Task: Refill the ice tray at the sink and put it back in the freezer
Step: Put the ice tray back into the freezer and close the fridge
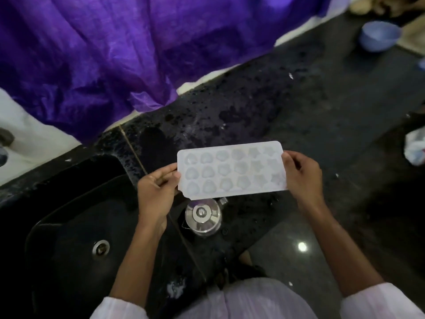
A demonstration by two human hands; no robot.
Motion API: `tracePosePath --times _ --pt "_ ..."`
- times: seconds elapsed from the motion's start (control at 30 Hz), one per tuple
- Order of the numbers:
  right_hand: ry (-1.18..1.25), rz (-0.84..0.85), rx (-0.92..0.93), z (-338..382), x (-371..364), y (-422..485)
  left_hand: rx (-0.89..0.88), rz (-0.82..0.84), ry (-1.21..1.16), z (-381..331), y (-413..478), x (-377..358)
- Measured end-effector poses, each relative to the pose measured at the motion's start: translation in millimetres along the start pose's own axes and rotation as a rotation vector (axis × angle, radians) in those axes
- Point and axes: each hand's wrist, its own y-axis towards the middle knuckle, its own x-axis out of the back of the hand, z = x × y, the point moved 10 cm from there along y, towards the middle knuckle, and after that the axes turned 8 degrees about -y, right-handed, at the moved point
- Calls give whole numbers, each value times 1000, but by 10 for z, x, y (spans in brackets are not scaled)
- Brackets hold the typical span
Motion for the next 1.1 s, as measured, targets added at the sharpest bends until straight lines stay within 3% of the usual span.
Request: tracePosePath --times 0.67,1.1 --pt "146 -549 -552 -1728 1967 -2522 74 750 332 714 -1331 -1780" --pt "179 -966 -912 -2733 2802 -4288 112 1164 491 1393 -2934 -3049"
